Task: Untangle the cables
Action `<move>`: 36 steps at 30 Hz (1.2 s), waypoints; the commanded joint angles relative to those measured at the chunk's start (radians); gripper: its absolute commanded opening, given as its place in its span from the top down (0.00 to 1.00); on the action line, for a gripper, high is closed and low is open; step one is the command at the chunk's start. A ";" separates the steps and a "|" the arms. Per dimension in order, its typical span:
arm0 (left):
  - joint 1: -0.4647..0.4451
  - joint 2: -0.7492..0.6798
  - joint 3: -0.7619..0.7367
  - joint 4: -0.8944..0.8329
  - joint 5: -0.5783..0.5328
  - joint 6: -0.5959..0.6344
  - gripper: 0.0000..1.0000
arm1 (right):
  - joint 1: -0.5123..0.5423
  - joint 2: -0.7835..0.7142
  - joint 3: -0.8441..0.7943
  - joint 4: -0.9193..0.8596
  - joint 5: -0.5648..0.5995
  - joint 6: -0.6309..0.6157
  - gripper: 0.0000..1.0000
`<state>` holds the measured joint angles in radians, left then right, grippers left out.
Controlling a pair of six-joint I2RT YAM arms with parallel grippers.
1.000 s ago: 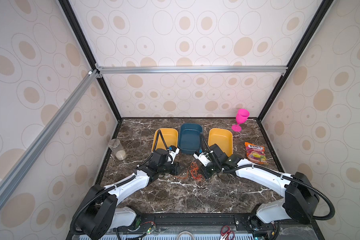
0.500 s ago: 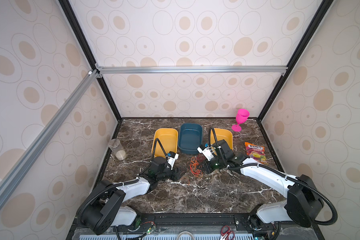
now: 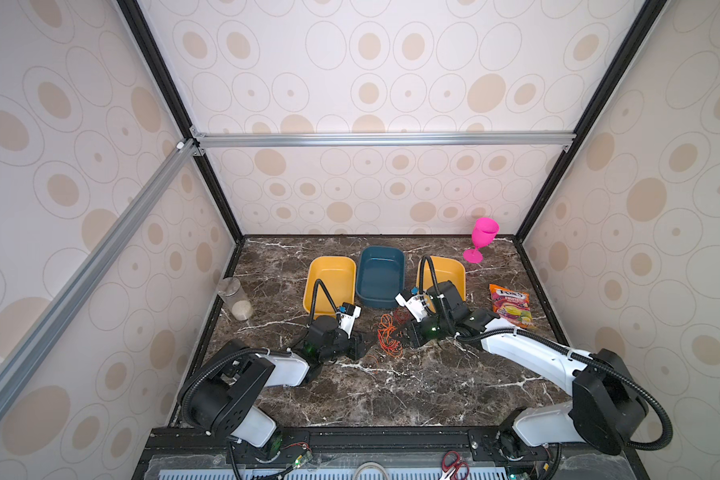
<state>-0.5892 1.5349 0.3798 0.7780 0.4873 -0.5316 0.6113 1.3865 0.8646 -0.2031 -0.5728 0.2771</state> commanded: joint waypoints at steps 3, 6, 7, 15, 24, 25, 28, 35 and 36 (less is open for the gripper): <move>-0.008 0.070 0.014 0.166 0.016 -0.047 0.63 | -0.005 -0.029 -0.019 0.031 -0.028 0.021 1.00; -0.008 0.092 0.016 0.207 0.019 -0.071 0.69 | -0.005 -0.029 -0.021 0.022 -0.019 0.020 1.00; -0.008 0.097 0.016 0.217 0.017 -0.079 0.71 | -0.005 -0.029 -0.020 0.019 -0.015 0.019 1.00; -0.008 0.114 -0.003 0.324 0.009 -0.152 1.00 | -0.013 -0.041 -0.034 0.000 0.035 0.029 1.00; 0.002 0.003 -0.033 0.224 -0.112 -0.149 1.00 | -0.024 -0.073 -0.036 -0.149 0.219 0.003 0.99; 0.003 -0.015 -0.032 0.202 -0.125 -0.143 1.00 | -0.024 -0.070 -0.032 -0.171 0.243 -0.007 0.98; 0.006 -0.067 -0.028 0.141 -0.142 -0.120 1.00 | -0.023 -0.049 -0.027 -0.228 0.308 -0.034 0.95; 0.008 -0.168 -0.031 0.040 -0.175 -0.099 1.00 | 0.004 0.031 0.001 -0.329 0.475 -0.029 0.94; 0.008 -0.186 -0.033 0.025 -0.187 -0.096 1.00 | 0.005 0.046 0.005 -0.344 0.507 -0.009 0.94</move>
<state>-0.5850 1.3933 0.3462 0.8558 0.3428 -0.6571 0.6044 1.3994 0.8394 -0.4580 -0.1856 0.2592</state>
